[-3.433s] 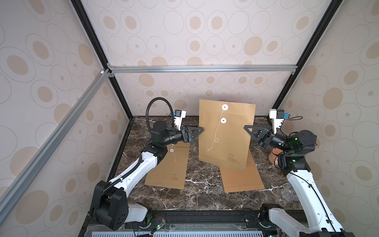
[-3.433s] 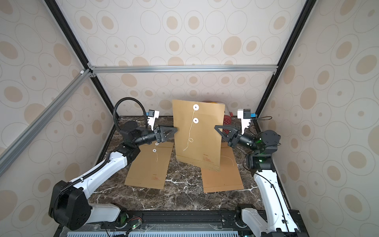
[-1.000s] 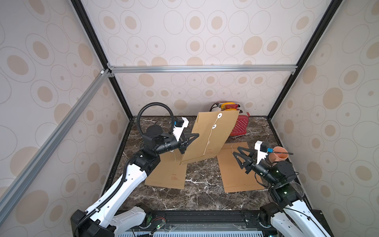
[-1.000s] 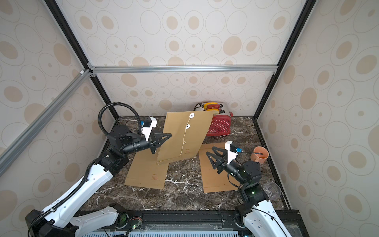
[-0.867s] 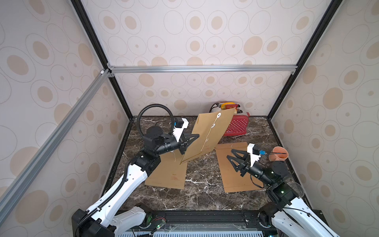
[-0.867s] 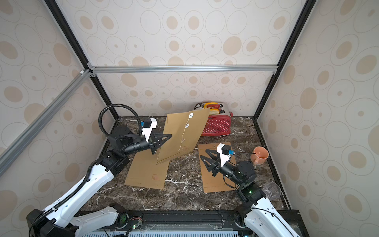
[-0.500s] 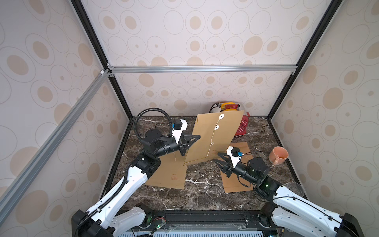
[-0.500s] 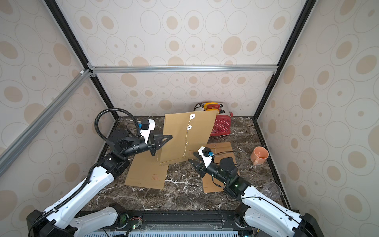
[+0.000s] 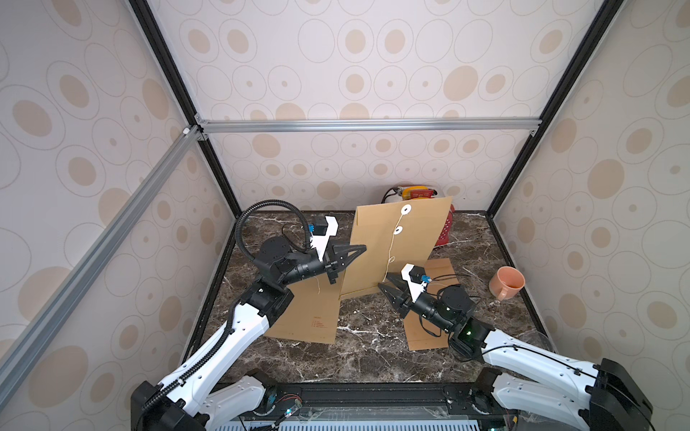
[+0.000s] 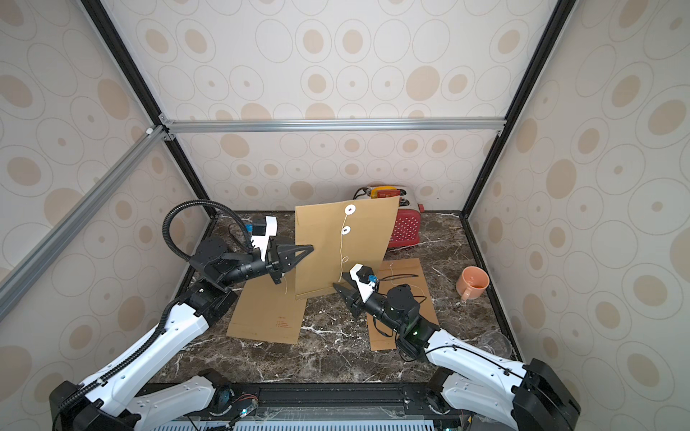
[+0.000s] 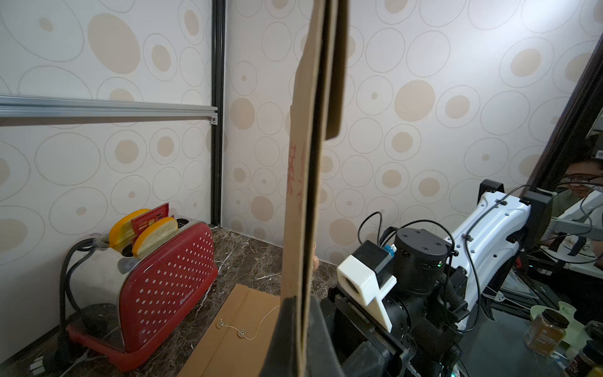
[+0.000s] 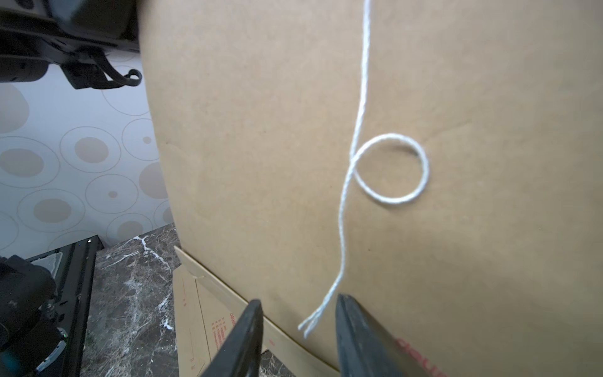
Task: Close the mouth of the file bag
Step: Close the file bag.
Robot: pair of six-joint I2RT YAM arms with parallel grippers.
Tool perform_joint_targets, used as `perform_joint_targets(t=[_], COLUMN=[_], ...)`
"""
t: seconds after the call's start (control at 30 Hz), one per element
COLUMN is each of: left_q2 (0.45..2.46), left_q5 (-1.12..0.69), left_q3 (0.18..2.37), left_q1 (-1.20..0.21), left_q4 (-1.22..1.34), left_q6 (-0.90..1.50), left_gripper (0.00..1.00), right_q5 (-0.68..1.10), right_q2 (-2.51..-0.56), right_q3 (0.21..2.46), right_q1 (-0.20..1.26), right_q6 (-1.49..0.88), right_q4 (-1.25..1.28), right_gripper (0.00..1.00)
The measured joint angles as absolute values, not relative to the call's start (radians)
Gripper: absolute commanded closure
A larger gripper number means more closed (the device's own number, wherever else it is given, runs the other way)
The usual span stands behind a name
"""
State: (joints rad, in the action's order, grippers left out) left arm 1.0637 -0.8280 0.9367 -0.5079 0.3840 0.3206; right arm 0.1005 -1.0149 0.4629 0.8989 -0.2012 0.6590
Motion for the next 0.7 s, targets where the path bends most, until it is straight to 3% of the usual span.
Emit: perform_joint_targets(t=[0.27,0.7], left_q2=[1.064,1.064], left_q5=[-0.832,-0.833], left_q3=[0.937,0.936], left_q1=[-0.509,-0.514], left_q4=[0.389,0.398], left_q6=[0.330,0.340], left_gripper=[1.00,1.00], right_q5=[0.015,0.001], right_q2=[-1.018,-1.103], right_q3=[0.463,0.477], right_q1=[0.900,0.901], right_q6=[-0.226,-0.306], right_q4=[0.735,0.733], right_gripper=[0.78,0.74])
